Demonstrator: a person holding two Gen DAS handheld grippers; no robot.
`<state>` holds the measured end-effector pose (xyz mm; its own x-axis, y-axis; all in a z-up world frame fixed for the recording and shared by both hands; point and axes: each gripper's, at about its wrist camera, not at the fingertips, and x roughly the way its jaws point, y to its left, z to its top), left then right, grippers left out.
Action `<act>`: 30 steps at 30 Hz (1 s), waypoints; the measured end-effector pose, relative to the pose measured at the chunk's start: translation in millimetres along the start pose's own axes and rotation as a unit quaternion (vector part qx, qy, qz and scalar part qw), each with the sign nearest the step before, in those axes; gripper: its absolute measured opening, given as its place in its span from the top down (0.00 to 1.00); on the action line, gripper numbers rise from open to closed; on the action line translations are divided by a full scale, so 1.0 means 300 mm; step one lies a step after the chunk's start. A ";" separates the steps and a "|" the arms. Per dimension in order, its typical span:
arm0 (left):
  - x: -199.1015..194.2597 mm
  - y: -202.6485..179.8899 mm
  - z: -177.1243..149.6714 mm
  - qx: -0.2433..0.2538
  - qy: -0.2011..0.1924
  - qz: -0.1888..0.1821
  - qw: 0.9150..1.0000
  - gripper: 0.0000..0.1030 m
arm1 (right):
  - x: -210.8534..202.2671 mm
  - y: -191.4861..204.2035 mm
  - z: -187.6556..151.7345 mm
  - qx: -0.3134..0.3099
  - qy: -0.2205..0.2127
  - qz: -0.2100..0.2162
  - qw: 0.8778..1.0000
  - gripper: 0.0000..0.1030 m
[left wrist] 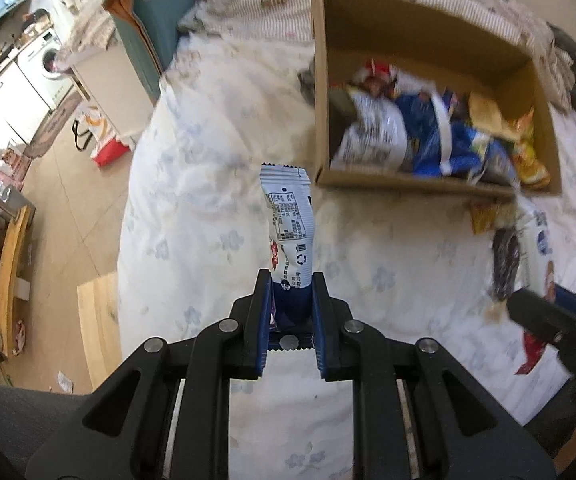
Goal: Organize snacks
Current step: 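Carry the packet and rice cake over the box and open both grippers to drop them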
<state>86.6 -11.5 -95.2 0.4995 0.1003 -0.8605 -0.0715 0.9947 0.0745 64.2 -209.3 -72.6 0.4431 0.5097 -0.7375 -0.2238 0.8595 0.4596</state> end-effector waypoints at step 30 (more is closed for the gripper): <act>-0.082 -0.053 0.456 0.016 -0.073 -0.095 0.993 0.85 | -0.033 -0.163 0.452 0.049 -0.090 -0.042 0.994 0.68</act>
<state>193.6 -26.4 -6.2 0.6211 -0.0887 -0.7787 0.0615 0.9960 -0.0644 188.5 -261.8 -20.6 0.6062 0.4133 -0.6795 -0.0975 0.8865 0.4523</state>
